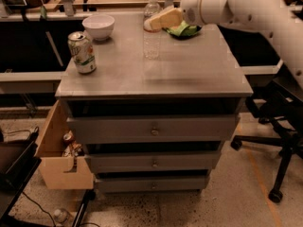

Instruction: Place water bottle upright

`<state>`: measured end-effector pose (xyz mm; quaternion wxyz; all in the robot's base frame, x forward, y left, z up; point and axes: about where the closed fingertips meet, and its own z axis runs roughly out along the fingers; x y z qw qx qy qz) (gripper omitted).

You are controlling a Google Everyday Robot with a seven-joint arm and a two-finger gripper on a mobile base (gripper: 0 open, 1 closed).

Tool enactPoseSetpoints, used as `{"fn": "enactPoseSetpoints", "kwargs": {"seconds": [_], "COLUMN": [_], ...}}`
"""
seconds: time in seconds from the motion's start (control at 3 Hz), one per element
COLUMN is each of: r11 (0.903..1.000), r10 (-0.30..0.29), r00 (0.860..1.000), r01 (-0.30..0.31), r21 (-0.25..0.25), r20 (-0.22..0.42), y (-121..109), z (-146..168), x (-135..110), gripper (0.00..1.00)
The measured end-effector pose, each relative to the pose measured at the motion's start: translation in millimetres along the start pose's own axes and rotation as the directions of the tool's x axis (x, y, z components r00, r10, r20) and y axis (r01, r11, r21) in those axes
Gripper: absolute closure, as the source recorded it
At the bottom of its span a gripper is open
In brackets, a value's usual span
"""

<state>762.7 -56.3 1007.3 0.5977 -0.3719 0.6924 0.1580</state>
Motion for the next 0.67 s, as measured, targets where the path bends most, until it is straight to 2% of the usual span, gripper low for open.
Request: {"fn": "enactPoseSetpoints", "kwargs": {"seconds": [0.33, 0.67], "r11": [0.9845, 0.9410], "r10": [-0.039, -0.054], "r00": [0.999, 0.998], "r01": [0.037, 0.036], "r21": [0.172, 0.336], "r20": [0.007, 0.044], "y": [-15.2, -15.9], "z": [-74.1, -151.2], "x": [-28.7, -45.8], "gripper": [0.00, 0.00]}}
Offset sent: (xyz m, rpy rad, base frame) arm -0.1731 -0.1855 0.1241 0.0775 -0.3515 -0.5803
